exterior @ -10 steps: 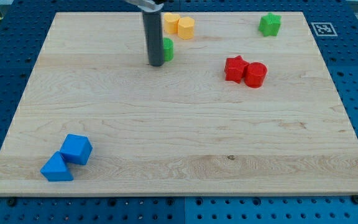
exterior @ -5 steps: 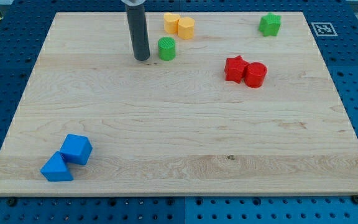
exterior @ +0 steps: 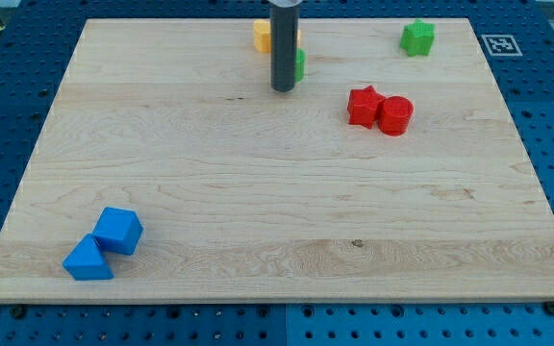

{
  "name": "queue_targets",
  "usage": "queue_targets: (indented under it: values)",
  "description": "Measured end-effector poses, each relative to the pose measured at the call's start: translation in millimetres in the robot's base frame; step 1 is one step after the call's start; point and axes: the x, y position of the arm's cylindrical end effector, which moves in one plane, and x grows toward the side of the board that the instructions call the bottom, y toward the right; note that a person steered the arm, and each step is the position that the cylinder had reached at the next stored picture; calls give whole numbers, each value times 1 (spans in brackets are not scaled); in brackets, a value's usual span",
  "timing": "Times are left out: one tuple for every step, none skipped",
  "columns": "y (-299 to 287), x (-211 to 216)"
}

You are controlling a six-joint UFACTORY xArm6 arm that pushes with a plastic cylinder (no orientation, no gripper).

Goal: Push the green circle towards the top right

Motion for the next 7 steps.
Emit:
queue_targets:
  values:
    - [-15,-14]
    - [-13,-29]
    - [-11,-29]
    - [11,-29]
    - [43,-29]
    - [69,-29]
    - [100,-29]
